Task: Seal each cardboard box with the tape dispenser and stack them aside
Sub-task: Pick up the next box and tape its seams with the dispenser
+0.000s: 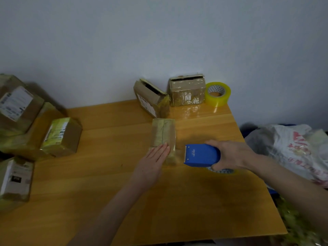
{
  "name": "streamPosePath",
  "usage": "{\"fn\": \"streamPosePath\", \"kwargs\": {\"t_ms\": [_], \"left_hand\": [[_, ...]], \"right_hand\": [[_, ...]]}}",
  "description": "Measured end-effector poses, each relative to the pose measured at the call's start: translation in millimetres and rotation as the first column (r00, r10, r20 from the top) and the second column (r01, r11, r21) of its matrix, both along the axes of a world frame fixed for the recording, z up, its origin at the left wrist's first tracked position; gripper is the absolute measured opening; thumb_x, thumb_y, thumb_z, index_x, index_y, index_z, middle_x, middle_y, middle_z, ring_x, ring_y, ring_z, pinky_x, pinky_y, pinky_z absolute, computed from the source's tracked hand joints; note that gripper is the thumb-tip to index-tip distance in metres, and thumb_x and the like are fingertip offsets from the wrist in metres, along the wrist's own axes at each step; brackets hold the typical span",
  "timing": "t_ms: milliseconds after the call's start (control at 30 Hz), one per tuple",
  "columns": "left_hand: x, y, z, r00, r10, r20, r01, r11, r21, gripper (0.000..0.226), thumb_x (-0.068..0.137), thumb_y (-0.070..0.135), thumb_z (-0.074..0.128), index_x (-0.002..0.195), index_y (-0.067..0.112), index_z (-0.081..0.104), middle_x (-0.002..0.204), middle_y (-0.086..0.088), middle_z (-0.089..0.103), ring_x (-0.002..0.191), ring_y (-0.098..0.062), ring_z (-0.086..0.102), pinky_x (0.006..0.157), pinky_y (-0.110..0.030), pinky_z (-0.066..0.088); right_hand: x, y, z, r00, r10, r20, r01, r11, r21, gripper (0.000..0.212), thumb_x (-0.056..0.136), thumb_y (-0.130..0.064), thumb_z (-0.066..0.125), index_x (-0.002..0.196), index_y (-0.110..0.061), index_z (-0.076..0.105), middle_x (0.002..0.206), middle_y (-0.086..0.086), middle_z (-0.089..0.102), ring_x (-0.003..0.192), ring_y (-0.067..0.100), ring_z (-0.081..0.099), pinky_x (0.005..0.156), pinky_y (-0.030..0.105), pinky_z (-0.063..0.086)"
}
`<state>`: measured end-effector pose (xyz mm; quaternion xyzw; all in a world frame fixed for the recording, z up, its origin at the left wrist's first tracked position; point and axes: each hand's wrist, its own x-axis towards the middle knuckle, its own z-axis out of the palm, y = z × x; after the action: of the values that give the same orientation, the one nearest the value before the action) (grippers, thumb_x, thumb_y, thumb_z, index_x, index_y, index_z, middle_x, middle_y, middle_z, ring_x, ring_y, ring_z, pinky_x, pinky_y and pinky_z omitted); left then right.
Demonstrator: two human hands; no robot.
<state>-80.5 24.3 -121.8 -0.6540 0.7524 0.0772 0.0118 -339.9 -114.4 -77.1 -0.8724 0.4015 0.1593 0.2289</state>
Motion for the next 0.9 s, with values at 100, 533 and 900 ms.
{"fn": "streamPosePath", "kwargs": {"t_ms": [100,533,900], "left_hand": [[1.7,-1.5,-0.2,1.000,-0.007,-0.004,0.007,1.000,-0.006,0.076,0.095,0.008,0.035,0.140,0.023,-0.024,0.148,0.008,-0.029,0.136,-0.006,-0.028,0.109,-0.022,-0.024],[-2.5,0.7,-5.2,0.997,0.001,-0.079,-0.007,0.997,-0.080,0.078,0.092,0.008,0.044,0.144,0.021,-0.012,0.152,0.006,-0.017,0.140,-0.010,-0.021,0.111,-0.024,-0.021],[-11.9,2.2,-7.8,0.996,0.086,-0.032,-0.089,0.990,-0.111,0.074,0.096,0.013,0.037,0.147,0.019,-0.015,0.152,0.003,-0.022,0.139,-0.007,-0.023,0.099,-0.020,-0.035]], "right_hand": [[21.0,1.5,1.8,0.997,0.008,-0.073,-0.006,1.000,0.023,0.066,0.075,-0.051,0.066,0.133,-0.041,0.035,0.094,-0.013,0.056,0.087,0.017,0.056,0.065,0.031,0.047],[81.2,-4.7,33.5,0.967,0.037,-0.251,-0.040,0.999,-0.006,0.056,0.065,-0.052,0.070,0.115,-0.032,0.053,0.089,-0.009,0.057,0.076,0.016,0.055,0.057,0.029,0.041],[47.1,-24.9,33.8,0.925,-0.377,0.042,0.371,0.923,0.101,0.062,0.066,-0.050,0.071,0.120,-0.026,0.051,0.099,-0.004,0.061,0.082,0.017,0.059,0.060,0.029,0.045]]}}
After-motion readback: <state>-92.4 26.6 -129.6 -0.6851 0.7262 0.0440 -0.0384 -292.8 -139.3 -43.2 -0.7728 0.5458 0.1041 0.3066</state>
